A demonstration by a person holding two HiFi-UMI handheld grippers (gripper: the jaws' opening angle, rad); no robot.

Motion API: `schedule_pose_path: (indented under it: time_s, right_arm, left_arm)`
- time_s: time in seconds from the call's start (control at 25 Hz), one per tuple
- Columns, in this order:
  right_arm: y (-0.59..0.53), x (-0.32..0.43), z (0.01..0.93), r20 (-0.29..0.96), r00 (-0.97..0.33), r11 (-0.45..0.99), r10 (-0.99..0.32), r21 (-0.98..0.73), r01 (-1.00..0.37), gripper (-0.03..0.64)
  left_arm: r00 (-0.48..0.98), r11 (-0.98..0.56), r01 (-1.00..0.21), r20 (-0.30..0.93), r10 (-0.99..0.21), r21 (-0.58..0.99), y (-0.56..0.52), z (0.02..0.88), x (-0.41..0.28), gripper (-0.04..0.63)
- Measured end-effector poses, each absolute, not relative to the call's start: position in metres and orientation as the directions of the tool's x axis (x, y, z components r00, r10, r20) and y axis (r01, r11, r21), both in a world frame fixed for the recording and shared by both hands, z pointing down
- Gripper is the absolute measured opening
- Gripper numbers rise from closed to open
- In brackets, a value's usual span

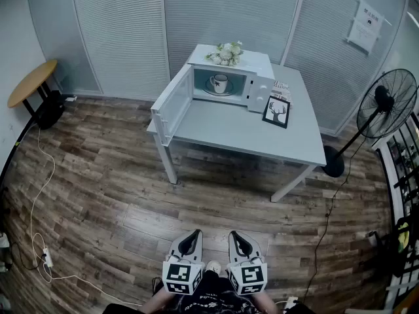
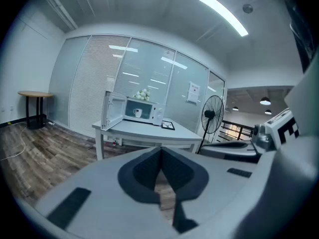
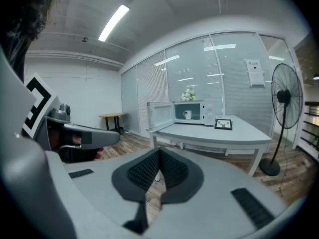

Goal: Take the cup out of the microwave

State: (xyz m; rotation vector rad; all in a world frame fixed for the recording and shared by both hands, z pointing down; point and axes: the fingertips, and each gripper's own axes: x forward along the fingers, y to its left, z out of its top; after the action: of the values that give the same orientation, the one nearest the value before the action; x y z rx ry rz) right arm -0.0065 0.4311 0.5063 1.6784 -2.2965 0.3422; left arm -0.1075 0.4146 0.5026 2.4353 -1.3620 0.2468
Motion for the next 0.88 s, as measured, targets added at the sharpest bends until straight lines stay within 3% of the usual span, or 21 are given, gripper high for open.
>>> schedule_pose_path:
  time_s: [0.88]
  right_arm:
    - [0.428, 0.038, 0.528, 0.355, -0.383, 0.368, -0.853, -0.112, -0.923, 0.003]
  left_arm:
    - [0.480, -0.438, -0.877, 0.321, -0.816, 0.198, 0.415, 0.518, -0.058, 0.005]
